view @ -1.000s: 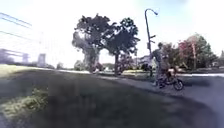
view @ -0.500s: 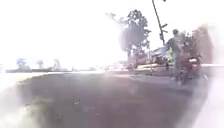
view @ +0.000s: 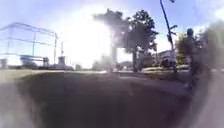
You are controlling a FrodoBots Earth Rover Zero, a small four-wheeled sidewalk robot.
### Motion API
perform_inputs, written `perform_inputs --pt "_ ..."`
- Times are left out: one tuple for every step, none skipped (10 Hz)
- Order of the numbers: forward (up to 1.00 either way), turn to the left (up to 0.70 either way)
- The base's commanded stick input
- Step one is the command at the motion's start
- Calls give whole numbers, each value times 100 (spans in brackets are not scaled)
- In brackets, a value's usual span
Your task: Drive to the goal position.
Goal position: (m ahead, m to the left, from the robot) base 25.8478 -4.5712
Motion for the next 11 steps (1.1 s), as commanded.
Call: perform_inputs --pt "100 0" --pt "100 0" --pt "100 0" --pt "100 0" --pt "100 0" --pt "100 0" --pt "100 0" --pt "100 0" --pt "100 0" --pt "100 0" --pt "100 0"
